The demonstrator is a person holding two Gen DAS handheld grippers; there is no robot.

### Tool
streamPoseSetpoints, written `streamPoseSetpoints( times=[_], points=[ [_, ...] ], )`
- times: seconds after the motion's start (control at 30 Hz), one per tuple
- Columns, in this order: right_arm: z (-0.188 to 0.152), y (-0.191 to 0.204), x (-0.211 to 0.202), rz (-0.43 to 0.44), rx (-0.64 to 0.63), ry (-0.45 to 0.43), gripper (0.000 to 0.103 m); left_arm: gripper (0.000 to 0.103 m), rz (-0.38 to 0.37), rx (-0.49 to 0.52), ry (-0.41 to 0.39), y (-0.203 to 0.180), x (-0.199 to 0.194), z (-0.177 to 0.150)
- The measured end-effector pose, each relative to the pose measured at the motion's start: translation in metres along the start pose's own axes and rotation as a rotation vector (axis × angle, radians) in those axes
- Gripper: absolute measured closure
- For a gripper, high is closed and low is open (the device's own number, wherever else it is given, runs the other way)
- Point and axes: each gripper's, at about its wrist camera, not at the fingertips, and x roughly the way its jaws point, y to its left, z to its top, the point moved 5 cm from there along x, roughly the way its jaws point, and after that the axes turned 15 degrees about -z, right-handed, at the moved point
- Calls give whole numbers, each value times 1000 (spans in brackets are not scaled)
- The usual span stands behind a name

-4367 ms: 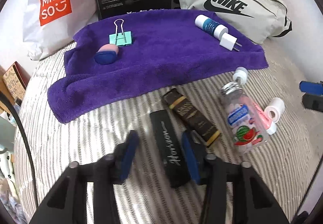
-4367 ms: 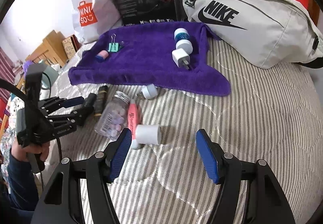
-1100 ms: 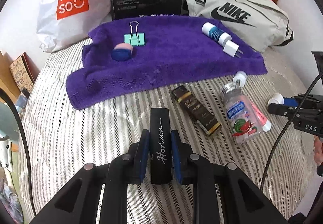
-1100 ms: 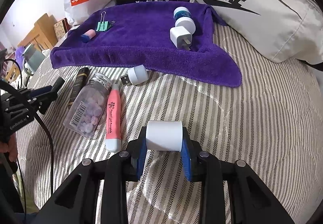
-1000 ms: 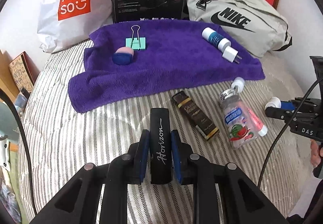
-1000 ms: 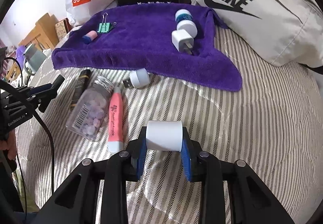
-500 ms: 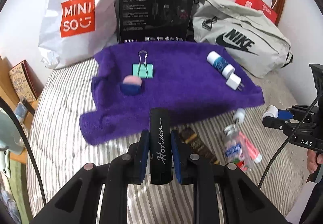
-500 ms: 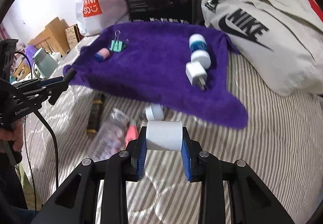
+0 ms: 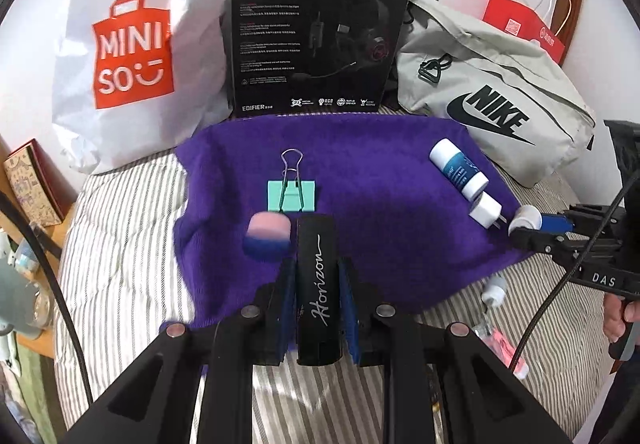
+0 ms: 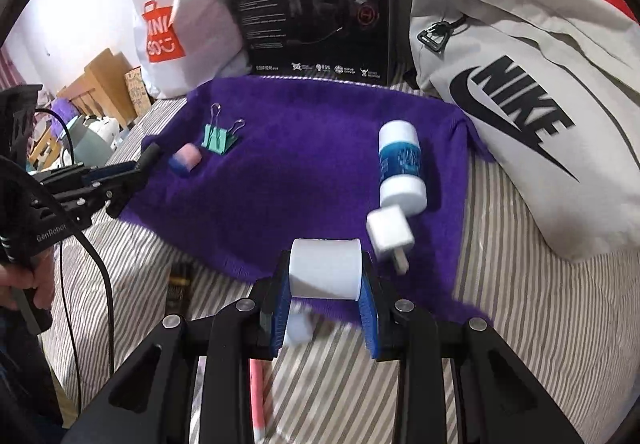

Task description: Organize rigid objects

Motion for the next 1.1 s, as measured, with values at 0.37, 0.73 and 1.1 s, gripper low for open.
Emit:
streamPoseSetpoints(
  times=[0.37, 0.73, 1.1],
  points=[
    [16, 14, 40, 3, -47, 59, 72, 82, -30, -16, 45, 15, 42, 13],
    [11, 21, 62, -18, -81, 93, 72, 82, -36, 2, 97, 18, 73, 7],
    [11, 22, 62, -8, -127, 79, 71, 82, 3, 52, 112, 12, 76, 2]
  ],
)
